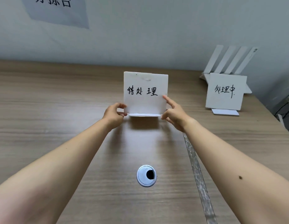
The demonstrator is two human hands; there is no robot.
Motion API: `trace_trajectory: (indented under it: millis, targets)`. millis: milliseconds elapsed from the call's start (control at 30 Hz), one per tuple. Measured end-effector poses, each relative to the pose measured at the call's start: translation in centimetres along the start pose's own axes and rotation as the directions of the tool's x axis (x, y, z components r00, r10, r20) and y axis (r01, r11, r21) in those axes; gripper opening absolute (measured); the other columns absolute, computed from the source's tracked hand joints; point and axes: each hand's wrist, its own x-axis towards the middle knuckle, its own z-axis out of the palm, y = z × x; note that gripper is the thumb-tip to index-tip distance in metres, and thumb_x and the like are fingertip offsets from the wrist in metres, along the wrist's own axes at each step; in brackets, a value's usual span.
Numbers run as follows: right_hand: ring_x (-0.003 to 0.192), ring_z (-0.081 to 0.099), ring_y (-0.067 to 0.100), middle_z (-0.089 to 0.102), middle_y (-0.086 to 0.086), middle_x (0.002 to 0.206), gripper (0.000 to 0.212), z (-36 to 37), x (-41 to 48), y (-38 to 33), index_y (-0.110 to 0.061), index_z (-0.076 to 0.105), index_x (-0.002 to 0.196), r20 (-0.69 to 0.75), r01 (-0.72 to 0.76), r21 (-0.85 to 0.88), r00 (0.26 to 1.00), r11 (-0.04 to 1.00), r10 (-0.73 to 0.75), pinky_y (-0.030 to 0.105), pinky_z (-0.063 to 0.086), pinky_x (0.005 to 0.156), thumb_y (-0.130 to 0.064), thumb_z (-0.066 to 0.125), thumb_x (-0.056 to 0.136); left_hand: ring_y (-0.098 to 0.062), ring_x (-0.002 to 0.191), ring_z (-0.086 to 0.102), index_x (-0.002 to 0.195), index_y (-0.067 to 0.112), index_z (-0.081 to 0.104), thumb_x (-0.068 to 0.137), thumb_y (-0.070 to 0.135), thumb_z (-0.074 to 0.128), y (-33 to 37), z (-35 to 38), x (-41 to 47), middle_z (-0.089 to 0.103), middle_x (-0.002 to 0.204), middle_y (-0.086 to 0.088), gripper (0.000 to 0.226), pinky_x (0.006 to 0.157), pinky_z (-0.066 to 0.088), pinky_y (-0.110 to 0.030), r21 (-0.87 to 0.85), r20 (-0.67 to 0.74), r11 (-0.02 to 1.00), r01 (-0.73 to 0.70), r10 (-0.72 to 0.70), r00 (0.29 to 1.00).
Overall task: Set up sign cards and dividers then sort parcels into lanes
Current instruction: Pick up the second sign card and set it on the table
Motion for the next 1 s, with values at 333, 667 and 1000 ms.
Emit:
trace_trajectory:
  millis: [333,667,1000]
  targets:
    - [0.113,0.045,0.020,0.039,0.001,0.143,0.090,1.7,3.8,-0.3,-0.026,0.042,0.143,-0.085,0.207,0.026,0.975,0.978,-0.204,0.023,0.047,0.067,0.025,0.040,0.070,-0.009,0.100,0.057,0.118,0.022,0.051,0.090,-0.011,0.034,-1.1,0.5,4.1,0.061,0.116,-0.011,0.047,0.050,0.038,-0.004,-0.105,-0.056,0.994,-0.001,-0.005,0.998]
    - [0.142,0.029,0.014,0.033,0.008,0.153,0.077,2.5,4.1,3.1,-0.005,0.051,0.135,-0.178,0.234,-0.036,0.955,0.972,-0.236,0.034,0.026,0.117,0.030,0.028,0.070,-0.015,0.098,0.048,0.130,0.021,0.048,0.085,-0.016,0.036,-2.9,0.3,3.5,0.043,0.115,-0.002,0.060,0.062,0.041,-0.014,0.005,-0.010,1.000,-0.006,0.006,1.000]
    - [0.095,0.047,0.009,0.050,-0.011,0.085,0.064,2.2,4.6,4.2,-0.013,0.070,0.108,-0.242,0.141,0.023,0.961,0.990,-0.131,0.031,0.040,0.101,0.024,0.035,0.070,-0.013,0.105,0.051,0.114,0.022,0.058,0.082,-0.018,0.040,-3.3,0.2,3.1,0.051,0.117,-0.005,0.054,0.063,0.042,-0.013,-0.034,-0.034,0.999,-0.002,0.001,0.999]
